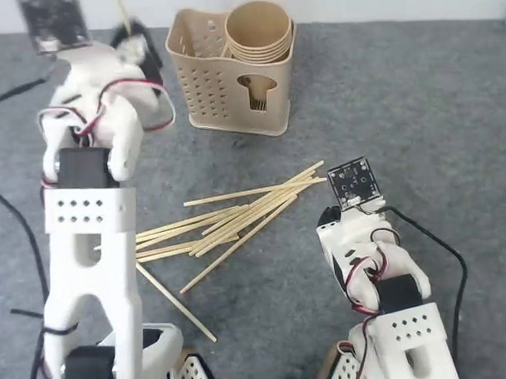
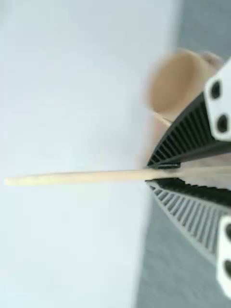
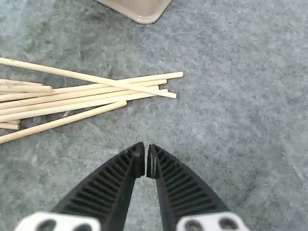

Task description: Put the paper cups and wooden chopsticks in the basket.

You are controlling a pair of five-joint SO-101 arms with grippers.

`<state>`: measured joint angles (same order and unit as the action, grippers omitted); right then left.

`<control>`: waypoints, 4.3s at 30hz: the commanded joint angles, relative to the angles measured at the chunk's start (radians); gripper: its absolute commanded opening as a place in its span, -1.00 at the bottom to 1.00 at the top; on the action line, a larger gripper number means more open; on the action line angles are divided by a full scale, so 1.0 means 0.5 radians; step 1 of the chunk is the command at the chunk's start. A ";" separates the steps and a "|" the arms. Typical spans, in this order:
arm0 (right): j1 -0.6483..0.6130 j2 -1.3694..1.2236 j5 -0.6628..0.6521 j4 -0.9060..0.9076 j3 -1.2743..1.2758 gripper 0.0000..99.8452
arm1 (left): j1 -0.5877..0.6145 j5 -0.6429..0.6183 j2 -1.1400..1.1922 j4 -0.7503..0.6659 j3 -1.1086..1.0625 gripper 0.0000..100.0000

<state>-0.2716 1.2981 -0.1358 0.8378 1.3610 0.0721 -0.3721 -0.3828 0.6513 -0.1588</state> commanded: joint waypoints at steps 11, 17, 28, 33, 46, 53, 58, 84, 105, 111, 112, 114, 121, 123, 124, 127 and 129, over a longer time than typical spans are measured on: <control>0.014 0.032 -0.028 -0.048 -0.015 -0.93 | -0.031 -0.175 0.457 -1.356 0.097 -0.98; 0.014 0.020 -0.028 -0.054 -0.012 -0.93 | -0.049 -0.175 0.657 -1.583 0.137 -0.98; 0.008 0.032 -0.031 -0.091 0.028 -0.93 | -0.058 0.218 1.123 -1.718 0.201 -0.92; 0.008 0.032 -0.098 -0.115 0.055 -0.94 | -0.061 0.295 1.169 -1.648 0.195 -0.43; 0.011 0.032 -0.098 -0.167 0.071 -0.93 | 0.068 0.298 0.374 0.319 0.358 -0.18; 0.011 0.032 -0.098 -0.167 0.074 -0.93 | -0.052 0.654 -0.028 1.323 0.330 -0.18; 0.014 0.032 -0.098 -0.167 0.074 -0.93 | -0.129 0.918 -0.058 1.777 0.198 -0.18; 0.014 0.032 -0.101 -0.170 0.089 -0.93 | -0.509 1.534 0.954 0.927 -0.388 -0.28; 0.026 0.032 -0.101 -0.170 0.077 -0.93 | -0.657 1.942 1.718 1.372 0.180 -0.97; 0.026 0.032 -0.101 -0.170 0.077 -0.93 | -0.755 1.933 1.712 1.537 0.180 -0.97; 0.026 0.032 -0.101 -0.170 0.077 -0.93 | -0.755 1.918 1.709 1.547 0.183 -0.97; 0.026 0.032 -0.101 -0.170 0.077 -0.93 | -0.746 1.844 1.663 1.553 0.189 -0.97; 0.026 0.035 -0.101 -0.170 0.077 -0.93 | -0.727 1.749 1.246 1.617 0.084 -0.97; 0.026 0.035 -0.101 -0.170 0.077 -0.93 | -0.733 1.688 1.111 1.617 0.023 -0.97; 0.026 0.035 -0.101 -0.170 0.077 -0.93 | -0.736 1.654 1.043 1.617 -0.002 -0.97; 0.026 0.035 -0.101 -0.170 0.074 -0.93 | -0.736 1.577 0.859 1.617 -0.054 -0.97; 0.026 0.035 -0.101 -0.170 0.074 -0.93 | -0.736 1.544 0.749 1.620 -0.078 -0.97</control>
<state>-0.2716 1.2981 -0.1695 0.7779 1.4131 -0.2961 0.4396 0.1189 1.4492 -0.1987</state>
